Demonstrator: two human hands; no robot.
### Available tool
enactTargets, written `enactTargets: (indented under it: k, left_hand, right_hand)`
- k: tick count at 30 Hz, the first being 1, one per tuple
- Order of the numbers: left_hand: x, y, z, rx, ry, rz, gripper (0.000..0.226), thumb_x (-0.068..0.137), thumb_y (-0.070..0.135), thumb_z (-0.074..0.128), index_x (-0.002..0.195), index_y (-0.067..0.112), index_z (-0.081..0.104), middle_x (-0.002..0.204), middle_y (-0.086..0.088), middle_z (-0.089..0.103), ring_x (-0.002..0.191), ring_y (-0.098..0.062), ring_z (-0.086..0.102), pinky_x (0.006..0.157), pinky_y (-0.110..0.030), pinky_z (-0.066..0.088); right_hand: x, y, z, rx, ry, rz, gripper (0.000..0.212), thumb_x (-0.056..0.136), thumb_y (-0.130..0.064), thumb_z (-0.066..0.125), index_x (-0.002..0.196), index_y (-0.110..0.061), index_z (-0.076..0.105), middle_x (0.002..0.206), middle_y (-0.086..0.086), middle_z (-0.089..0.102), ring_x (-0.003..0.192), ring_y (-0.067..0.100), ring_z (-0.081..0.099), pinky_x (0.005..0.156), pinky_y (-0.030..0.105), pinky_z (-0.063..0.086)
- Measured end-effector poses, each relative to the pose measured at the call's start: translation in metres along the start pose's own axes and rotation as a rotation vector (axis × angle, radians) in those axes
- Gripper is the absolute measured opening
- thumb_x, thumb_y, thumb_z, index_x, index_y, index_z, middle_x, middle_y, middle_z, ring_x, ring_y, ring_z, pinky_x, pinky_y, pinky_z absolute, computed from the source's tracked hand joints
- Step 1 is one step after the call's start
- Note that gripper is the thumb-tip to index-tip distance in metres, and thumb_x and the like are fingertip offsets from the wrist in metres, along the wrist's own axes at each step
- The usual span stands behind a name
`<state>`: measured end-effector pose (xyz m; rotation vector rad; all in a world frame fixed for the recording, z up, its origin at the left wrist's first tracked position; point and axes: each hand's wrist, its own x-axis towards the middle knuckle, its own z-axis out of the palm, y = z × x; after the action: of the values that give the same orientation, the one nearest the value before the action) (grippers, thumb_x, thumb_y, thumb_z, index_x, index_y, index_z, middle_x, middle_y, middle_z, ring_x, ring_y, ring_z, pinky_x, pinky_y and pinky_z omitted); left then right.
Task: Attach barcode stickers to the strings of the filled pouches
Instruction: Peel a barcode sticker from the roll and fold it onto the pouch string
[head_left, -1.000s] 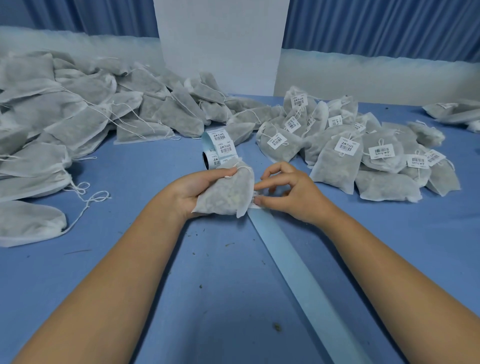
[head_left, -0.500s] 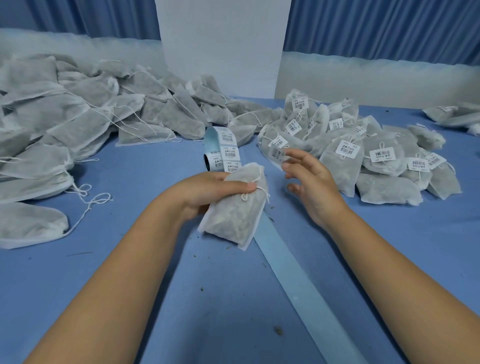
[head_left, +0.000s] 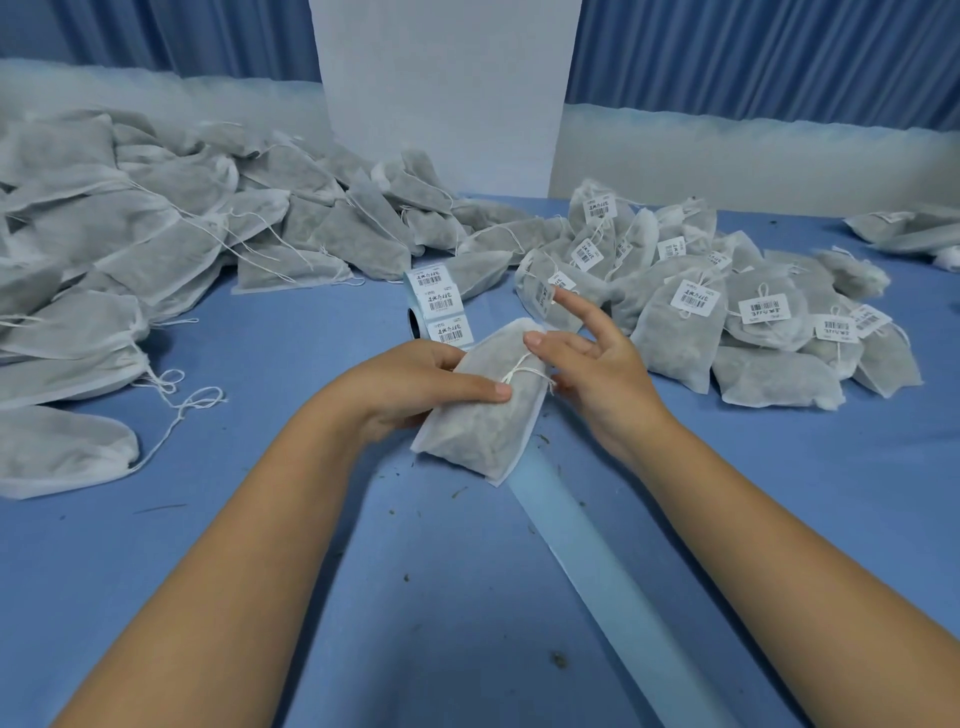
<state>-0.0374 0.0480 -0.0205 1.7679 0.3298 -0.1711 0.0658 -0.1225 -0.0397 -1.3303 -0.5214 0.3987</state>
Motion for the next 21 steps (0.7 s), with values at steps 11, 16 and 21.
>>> enactTargets:
  k: [11, 16, 21]
  left_hand:
    - [0.008, -0.004, -0.008, 0.097, 0.201, -0.088, 0.026, 0.071, 0.038, 0.086, 0.057, 0.022, 0.07, 0.068, 0.004, 0.073, 0.058, -0.009, 0.066, 0.055, -0.021, 0.047]
    - [0.003, 0.0, -0.002, 0.113, 0.156, -0.081, 0.03, 0.069, 0.035, 0.087, 0.088, 0.014, 0.077, 0.087, -0.003, 0.078, 0.081, -0.018, 0.074, 0.08, -0.031, 0.055]
    - [0.0, 0.001, -0.001, 0.156, 0.128, -0.047, 0.036, 0.07, 0.034, 0.087, 0.098, 0.013, 0.078, 0.094, -0.003, 0.078, 0.095, -0.021, 0.073, 0.096, -0.039, 0.053]
  right_hand:
    - [0.005, -0.01, -0.008, -0.097, 0.014, -0.019, 0.008, 0.069, -0.034, 0.074, 0.07, -0.026, 0.076, 0.068, -0.003, 0.055, 0.061, 0.009, 0.043, 0.058, 0.022, 0.037]
    - [0.0, -0.004, -0.003, -0.286, -0.135, -0.026, 0.015, 0.082, -0.021, 0.074, 0.069, -0.027, 0.076, 0.072, -0.013, 0.068, 0.059, 0.0, 0.053, 0.056, 0.011, 0.042]
    - [-0.004, 0.002, 0.001, -0.435, -0.119, -0.108, 0.007, 0.085, -0.012, 0.075, 0.085, -0.018, 0.071, 0.066, -0.004, 0.049, 0.061, 0.005, 0.044, 0.063, 0.013, 0.039]
